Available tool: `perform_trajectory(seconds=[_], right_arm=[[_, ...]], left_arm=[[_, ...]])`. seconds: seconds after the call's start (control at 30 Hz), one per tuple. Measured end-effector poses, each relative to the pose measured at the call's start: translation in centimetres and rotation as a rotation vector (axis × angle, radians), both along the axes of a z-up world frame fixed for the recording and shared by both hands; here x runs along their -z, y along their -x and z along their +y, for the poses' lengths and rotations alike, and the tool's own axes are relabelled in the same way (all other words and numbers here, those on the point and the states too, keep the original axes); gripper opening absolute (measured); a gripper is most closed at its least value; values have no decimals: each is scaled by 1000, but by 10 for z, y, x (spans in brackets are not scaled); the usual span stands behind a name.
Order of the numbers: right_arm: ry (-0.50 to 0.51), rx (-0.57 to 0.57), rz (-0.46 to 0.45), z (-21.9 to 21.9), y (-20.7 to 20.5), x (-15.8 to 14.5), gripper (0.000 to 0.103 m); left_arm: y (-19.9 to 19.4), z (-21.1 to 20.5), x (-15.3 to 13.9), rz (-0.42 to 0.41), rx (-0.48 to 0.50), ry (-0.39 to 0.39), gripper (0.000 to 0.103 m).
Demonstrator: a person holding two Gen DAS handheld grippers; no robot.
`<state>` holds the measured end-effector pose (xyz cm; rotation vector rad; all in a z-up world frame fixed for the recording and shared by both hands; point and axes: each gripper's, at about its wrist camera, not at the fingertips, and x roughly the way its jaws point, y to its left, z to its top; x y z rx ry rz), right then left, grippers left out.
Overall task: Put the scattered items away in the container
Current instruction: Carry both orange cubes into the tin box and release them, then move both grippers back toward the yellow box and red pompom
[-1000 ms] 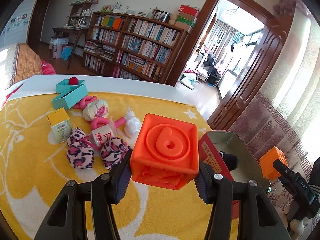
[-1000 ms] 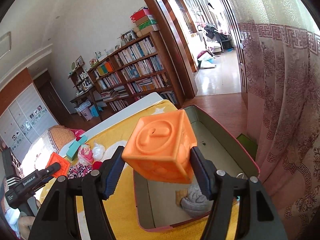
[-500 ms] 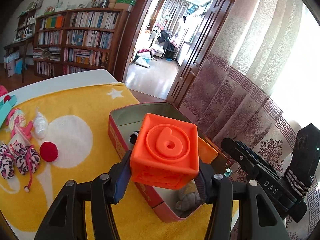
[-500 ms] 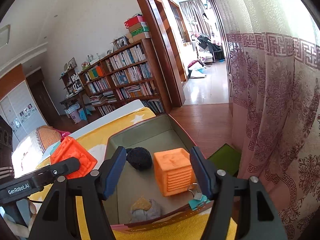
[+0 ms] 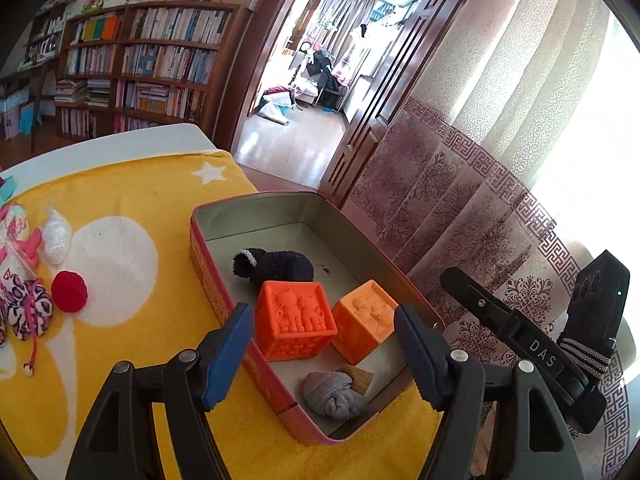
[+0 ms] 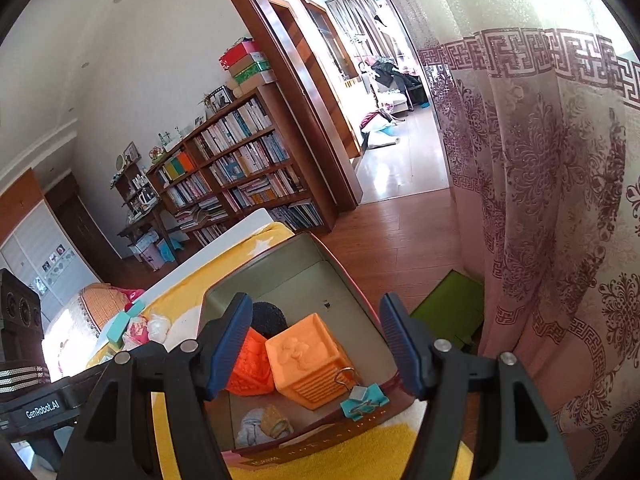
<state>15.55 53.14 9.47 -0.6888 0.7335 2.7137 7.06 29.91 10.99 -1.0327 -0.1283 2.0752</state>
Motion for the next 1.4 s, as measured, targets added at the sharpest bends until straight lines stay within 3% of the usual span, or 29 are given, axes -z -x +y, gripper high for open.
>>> perform_trajectory(seconds=[0.17, 0.27, 0.53, 1.07, 1.4], right_arm=[[-1, -27, -7, -11, 6, -2, 70], [-2, -46, -5, -19, 9, -4, 75], [-22, -133, -14, -50, 24, -12, 75], [22, -429, -67, -142, 76, -14, 75], [10, -544, -130, -206, 116, -14, 75]], left_arm=[[7, -18, 3, -19, -53, -1, 75], [11, -33, 3, -17, -105, -9, 87], [29, -89, 5, -49, -237, -26, 87], [53, -264, 32, -152, -616, -89, 87], [67, -325, 41, -194, -710, -99, 87]])
